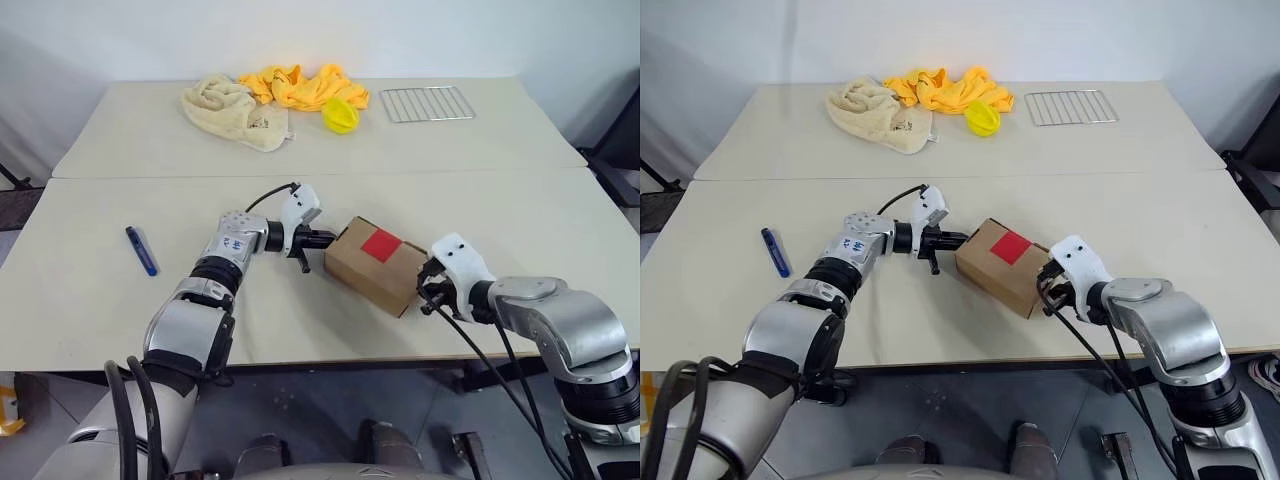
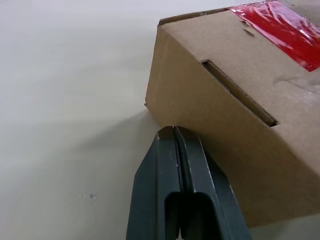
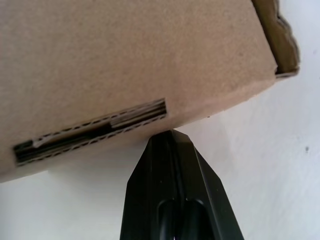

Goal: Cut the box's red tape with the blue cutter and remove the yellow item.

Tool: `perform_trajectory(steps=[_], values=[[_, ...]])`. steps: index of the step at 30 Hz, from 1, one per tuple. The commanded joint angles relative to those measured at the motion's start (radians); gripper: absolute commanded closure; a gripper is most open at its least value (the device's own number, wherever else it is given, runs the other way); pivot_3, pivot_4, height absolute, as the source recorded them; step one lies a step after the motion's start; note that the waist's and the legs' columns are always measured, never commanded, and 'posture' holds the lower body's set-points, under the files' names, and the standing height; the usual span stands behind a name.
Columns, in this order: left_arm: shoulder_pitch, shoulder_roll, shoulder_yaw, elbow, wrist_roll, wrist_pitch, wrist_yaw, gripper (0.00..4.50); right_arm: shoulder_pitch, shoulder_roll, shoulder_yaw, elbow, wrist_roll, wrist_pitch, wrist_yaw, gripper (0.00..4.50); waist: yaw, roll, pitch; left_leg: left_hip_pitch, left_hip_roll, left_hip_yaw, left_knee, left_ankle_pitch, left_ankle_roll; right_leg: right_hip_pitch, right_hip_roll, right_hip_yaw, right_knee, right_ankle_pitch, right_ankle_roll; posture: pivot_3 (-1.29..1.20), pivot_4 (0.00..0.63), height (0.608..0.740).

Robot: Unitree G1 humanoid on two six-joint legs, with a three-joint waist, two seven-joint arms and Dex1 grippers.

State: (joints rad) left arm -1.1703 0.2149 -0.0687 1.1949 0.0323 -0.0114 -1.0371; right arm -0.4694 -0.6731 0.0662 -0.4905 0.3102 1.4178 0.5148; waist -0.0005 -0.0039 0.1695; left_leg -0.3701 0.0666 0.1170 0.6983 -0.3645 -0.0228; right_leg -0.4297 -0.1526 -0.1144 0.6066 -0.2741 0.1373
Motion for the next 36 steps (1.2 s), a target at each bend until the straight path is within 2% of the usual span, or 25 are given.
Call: perform_trajectory(steps=[1,9,15,20,21,23,26,33,35,36], values=[[-0.004,-0.017,-0.008,-0.007,0.012,-0.024,0.022,4.48,0.04,-0.009,-0.018,-0.039,0.011,-0.041,-0.006,4.5,0.001,0.0,0.0,0.0,0.0,0.0,0.0,0.0,0.0,0.0,0.0,0.0,0.0,0.0,0.0,0.0,0.15,0.74],[-0.024,-0.01,0.027,0.023,0.001,-0.044,0.116,4.48,0.114,-0.079,-0.045,0.024,-0.051,-0.19,-0.038,4.5,0.003,-0.001,0.0,0.0,0.0,0.0,0.001,0.0,0.001,0.0,0.0,0.0,0.0,0.0,0.0,0.0,0.15,0.74],[-0.031,0.029,0.063,0.025,-0.008,-0.054,0.171,4.48,0.22,-0.169,-0.155,0.053,-0.102,-0.3,-0.059,4.5,0.018,-0.002,0.001,0.0,0.0,0.0,0.001,-0.001,0.001,0.0,0.0,0.0,-0.001,0.0,0.0,0.0,0.15,0.74],[-0.053,0.065,0.099,0.025,-0.02,-0.018,0.215,4.48,0.24,-0.189,-0.259,0.088,-0.095,-0.367,-0.038,4.5,0.021,-0.002,0.001,0.0,0.0,0.0,0.001,-0.001,0.001,0.0,0.0,0.0,-0.001,0.0,0.0,0.0,0.15,0.74],[-0.065,0.081,0.102,0.021,-0.02,0.027,0.215,4.1,0.222,-0.192,-0.293,0.097,-0.075,-0.364,-0.023,4.15,0.021,-0.002,0.001,0.0,0.0,0.0,0.001,-0.001,0.001,0.0,0.0,0.0,0.0,0.0,0.0,0.0,0.15,0.74],[-0.08,0.103,0.11,0.009,-0.022,0.08,0.224,3.65,0.184,-0.198,-0.333,0.111,-0.043,-0.363,0.003,3.66,0.021,-0.003,0.001,0.0,0.0,0.0,0.001,-0.001,0.001,0.0,0.0,0.0,0.0,0.0,0.0,0.0,0.15,0.74],[-0.074,0.151,0.145,-0.09,-0.053,0.136,0.248,2.72,0.034,-0.203,-0.342,0.181,0.026,-0.401,0.081,2.61,0.004,-0.003,0.001,0.0,0.0,0.001,0.0,-0.001,0.001,0.0,0.0,0.001,-0.001,0.0,0.0,0.0,0.15,0.74],[0.094,0.214,0.207,-0.523,-0.085,0.385,0.449,0.6,-0.214,-0.163,-0.245,0.401,0.095,-0.586,0.277,0.17,-0.014,-0.003,0.001,0.001,0.0,0.001,-0.001,-0.001,0.001,0.0,0.0,0.0,-0.001,0.0,0.0,0.0,0.15,0.74],[0.156,0.22,0.24,-0.663,-0.067,0.462,0.57,0.02,-0.274,-0.147,-0.209,0.472,0.083,-0.671,0.325,0.0,-0.016,-0.003,0.002,0.0,0.0,0.0,0.0,-0.001,0.001,0.0,0.0,0.0,-0.001,0.0,0.0,0.0,0.15,0.74],[0.189,0.22,0.255,-0.734,-0.049,0.493,0.637,0.01,-0.306,-0.136,-0.19,0.513,0.07,-0.716,0.344,0.0,-0.02,-0.003,0.002,0.0,0.0,0.0,0.0,-0.001,0.001,0.0,0.0,0.0,-0.001,0.0,0.0,0.0,0.15,0.74]])
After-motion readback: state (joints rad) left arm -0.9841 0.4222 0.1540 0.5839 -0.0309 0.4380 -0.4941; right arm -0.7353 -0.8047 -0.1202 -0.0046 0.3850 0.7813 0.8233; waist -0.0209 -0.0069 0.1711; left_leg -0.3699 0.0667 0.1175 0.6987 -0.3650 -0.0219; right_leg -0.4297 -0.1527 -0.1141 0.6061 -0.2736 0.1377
